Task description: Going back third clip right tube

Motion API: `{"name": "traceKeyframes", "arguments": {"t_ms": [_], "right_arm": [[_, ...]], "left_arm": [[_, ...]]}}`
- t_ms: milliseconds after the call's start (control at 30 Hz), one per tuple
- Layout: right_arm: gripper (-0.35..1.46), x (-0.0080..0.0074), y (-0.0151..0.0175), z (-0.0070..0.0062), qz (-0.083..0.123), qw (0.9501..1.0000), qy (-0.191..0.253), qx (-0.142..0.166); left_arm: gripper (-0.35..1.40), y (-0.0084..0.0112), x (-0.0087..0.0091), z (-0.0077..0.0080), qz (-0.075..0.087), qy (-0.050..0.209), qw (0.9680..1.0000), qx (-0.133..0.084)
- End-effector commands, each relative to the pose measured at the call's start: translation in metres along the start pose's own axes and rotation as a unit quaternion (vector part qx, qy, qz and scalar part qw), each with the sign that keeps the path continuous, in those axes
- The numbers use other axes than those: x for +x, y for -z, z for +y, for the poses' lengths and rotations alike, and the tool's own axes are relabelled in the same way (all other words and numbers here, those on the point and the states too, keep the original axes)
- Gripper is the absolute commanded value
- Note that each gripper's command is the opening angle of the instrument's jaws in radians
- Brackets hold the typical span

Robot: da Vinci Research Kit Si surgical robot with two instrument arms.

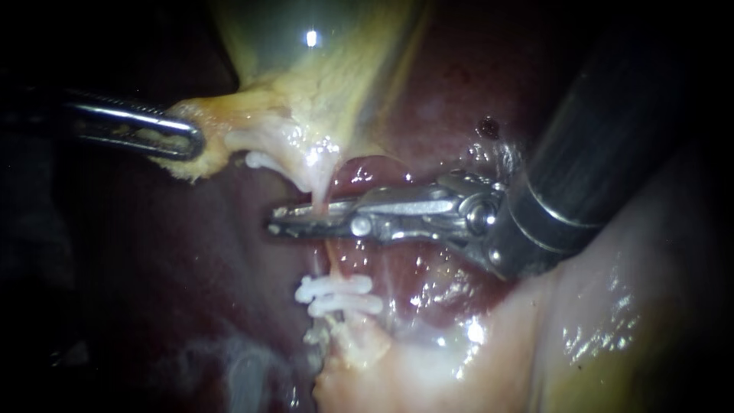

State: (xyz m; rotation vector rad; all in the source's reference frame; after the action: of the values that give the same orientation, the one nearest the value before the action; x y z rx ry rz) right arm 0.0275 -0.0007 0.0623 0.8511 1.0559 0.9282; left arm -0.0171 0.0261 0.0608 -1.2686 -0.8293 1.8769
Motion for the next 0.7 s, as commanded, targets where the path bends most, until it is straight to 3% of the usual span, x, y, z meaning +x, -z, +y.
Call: {"name": "traceKeyframes", "arguments": {"t_ms": [33, 167, 300, 367, 567, 700], "right_arm": [[-0.35, 0.0, 0.0, 0.0, 0.0, 1.0, 0.0, 0.0], [-0.35, -0.0001, 0.0001, 0.0003, -0.01, 0.9999, -0.001, 0.014], [0.31, -0.0004, -0.0005, 0.0008, -0.01, 0.9992, 0.033, 0.021], [0.45, -0.0005, -0.0011, 0.0012, -0.008, 0.9991, 0.037, 0.02], [0.5, -0.001, -0.0021, 0.0024, 0.009, 0.9983, 0.051, 0.026], [0.5, -0.0016, -0.0023, 0.0034, 0.007, 0.9936, 0.11, 0.027]], "left_arm": [[-0.35, 0.0, 0.0, 0.0, 0.0, 0.0, 1.0, 0.001], [-0.35, 0.0, 0.0, 0.0, 0.0, 0.0, 1.0, 0.001], [-0.35, 0.0, 0.0, 0.0, 0.0, 0.0, 1.0, 0.001], [-0.35, 0.0, 0.0, 0.0, 0.0, 0.0, 1.0, 0.001], [-0.35, 0.0, -0.0001, 0.0001, 0.0, 0.0, 1.0, 0.001], [-0.35, -0.0001, -0.0001, 0.0001, 0.0, 0.0, 1.0, 0.001]]}}
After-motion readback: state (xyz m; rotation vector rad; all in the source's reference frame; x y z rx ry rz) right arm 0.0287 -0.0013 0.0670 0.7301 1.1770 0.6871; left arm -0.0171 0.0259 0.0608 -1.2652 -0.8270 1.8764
